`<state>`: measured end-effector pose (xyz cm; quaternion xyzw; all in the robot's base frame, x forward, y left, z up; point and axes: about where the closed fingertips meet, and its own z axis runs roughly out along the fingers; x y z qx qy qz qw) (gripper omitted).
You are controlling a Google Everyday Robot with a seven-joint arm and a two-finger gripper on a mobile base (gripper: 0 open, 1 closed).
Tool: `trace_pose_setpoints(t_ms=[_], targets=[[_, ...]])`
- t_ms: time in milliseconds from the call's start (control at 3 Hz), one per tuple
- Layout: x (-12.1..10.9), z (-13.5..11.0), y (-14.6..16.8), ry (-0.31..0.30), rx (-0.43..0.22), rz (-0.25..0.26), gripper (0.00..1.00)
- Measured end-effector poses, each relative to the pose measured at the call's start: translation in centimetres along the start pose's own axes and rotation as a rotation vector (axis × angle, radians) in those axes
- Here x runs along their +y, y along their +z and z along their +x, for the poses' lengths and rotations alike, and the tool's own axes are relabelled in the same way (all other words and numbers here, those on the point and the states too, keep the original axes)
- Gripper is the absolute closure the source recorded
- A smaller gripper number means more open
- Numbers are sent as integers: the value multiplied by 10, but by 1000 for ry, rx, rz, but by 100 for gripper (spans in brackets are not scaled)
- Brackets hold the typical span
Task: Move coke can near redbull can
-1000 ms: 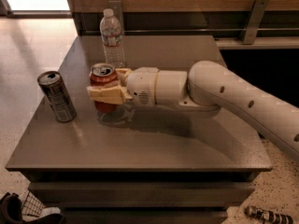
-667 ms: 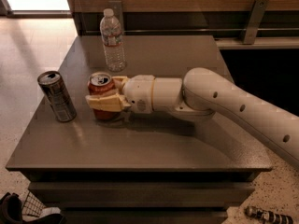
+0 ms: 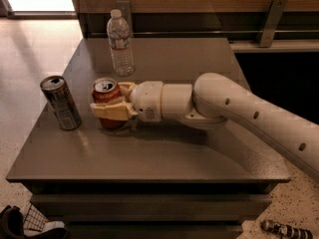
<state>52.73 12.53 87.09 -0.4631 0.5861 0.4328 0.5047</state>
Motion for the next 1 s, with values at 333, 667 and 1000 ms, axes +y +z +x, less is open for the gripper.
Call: trace_pose_setpoints(t_ms=[333, 667, 1000], targets=[[0, -1, 0, 0, 0, 0, 50], [0, -2, 0, 0, 0, 0, 28], [0, -2, 0, 0, 0, 0, 0]])
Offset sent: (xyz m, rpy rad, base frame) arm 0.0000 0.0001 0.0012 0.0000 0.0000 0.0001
